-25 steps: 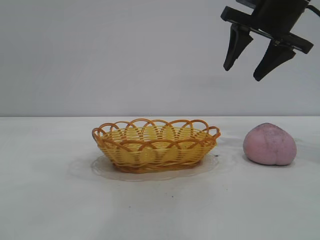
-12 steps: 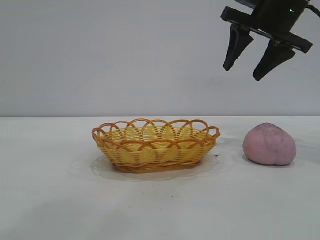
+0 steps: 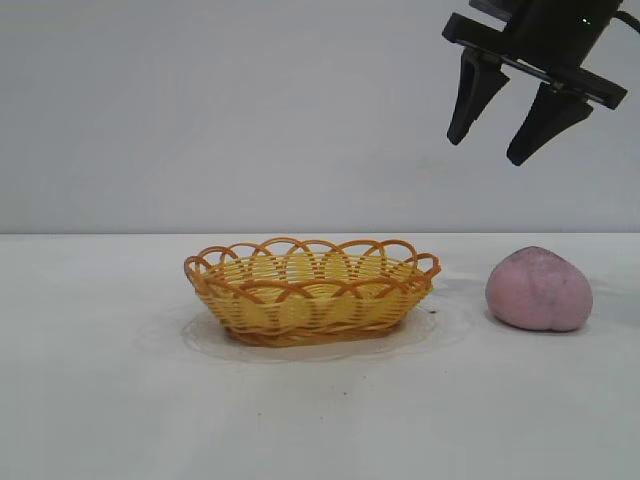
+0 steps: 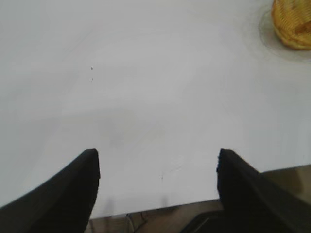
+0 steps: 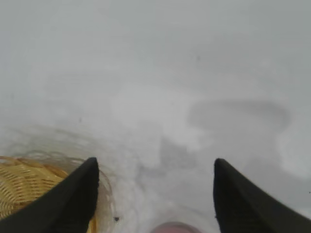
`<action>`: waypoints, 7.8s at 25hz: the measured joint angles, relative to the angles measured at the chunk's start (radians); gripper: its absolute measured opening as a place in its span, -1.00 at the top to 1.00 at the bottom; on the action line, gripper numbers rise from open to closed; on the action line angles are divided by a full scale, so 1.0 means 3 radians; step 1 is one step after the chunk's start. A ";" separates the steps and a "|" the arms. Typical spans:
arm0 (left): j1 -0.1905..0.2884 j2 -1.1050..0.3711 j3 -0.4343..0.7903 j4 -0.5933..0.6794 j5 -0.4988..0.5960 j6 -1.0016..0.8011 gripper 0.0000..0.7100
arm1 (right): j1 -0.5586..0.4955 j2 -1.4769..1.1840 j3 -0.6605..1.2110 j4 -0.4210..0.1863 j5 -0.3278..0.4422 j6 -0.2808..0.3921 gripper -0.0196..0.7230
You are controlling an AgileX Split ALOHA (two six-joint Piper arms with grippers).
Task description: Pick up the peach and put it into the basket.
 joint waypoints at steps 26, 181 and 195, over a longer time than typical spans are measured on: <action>0.0440 -0.0008 0.0000 0.0000 -0.0040 0.0000 -0.28 | 0.0000 -0.0445 0.0000 -0.0589 0.1170 0.0110 -0.03; 0.0443 -0.0008 0.0000 0.0000 -0.0040 0.0006 -0.28 | -0.0342 -0.5931 0.3121 -0.2004 0.1091 0.1558 0.07; 0.0443 -0.0008 0.0000 0.0000 -0.0046 0.0006 -0.28 | -0.0342 -0.6459 0.3121 -0.1958 0.1132 0.1577 0.07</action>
